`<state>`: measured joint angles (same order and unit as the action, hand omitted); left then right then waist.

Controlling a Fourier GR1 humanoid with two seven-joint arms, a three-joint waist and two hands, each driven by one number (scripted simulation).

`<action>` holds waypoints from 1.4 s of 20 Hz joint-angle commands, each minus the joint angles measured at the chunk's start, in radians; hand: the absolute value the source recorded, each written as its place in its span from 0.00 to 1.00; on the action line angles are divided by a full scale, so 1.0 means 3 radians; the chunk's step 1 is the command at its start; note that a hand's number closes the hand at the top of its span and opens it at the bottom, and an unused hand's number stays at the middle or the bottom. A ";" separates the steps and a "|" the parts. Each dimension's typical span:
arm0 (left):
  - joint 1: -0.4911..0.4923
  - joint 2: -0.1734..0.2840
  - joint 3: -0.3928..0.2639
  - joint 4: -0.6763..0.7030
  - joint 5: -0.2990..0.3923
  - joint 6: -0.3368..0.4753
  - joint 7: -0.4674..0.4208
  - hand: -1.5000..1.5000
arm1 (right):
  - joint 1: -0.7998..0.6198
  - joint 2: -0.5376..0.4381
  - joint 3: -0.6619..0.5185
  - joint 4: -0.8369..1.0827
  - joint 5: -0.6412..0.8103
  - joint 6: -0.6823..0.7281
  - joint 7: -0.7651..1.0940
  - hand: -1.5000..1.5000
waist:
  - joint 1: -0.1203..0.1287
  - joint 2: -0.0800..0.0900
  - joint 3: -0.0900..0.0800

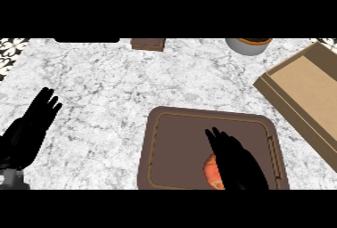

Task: Pick the squash from the tray and place it in the cardboard box

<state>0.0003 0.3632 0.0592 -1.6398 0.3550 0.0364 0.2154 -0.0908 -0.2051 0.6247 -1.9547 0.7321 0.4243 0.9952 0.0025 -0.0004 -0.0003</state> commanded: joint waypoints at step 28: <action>-0.0124 -0.0190 0.0440 0.0060 -0.0156 -0.0433 0.0168 0.50 | 0.0028 0.0086 -0.0398 0.0703 0.0614 0.0034 -0.1000 1.00 | -0.0002 0.0002 0.0001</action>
<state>-0.0180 0.2884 0.1536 -1.6605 0.2830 -0.0475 0.2718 -0.0461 -0.1585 0.5469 -1.8104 0.9235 0.4242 0.7734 0.0008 -0.0019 -0.0011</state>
